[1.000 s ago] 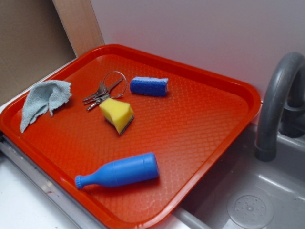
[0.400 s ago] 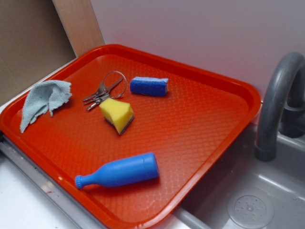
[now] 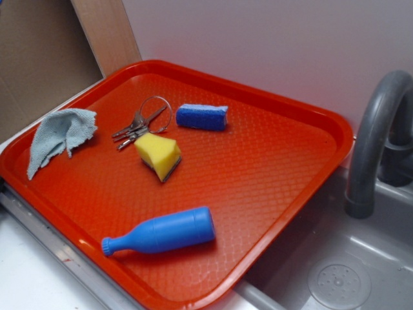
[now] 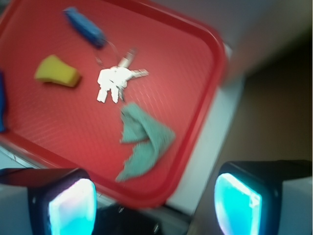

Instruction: Grab the green sponge.

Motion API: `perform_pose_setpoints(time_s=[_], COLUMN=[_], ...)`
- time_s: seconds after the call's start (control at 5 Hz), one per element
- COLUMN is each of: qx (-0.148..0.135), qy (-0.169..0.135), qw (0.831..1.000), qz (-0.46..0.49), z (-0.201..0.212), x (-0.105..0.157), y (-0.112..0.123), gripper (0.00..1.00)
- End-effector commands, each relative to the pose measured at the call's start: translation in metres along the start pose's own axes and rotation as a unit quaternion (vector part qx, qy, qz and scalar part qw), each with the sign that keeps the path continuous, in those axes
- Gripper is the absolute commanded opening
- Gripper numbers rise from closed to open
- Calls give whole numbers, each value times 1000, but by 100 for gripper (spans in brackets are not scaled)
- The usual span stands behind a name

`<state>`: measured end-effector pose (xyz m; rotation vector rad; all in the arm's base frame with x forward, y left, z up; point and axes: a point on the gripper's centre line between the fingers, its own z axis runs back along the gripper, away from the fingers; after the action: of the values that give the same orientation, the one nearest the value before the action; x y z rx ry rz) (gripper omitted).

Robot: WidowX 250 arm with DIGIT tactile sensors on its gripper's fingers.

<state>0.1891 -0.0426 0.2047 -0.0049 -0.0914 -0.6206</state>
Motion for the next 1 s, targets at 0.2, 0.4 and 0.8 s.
perform_pose_setpoints(time_s=[0.2, 0.4, 0.8], qx=[-30, -66, -94], qy=[19, 32, 86], qw=[926, 880, 905], qz=[-376, -469, -406], z=[-33, -62, -112], x=[40, 41, 60], y=[-89, -100, -116], gripper=[100, 100, 100])
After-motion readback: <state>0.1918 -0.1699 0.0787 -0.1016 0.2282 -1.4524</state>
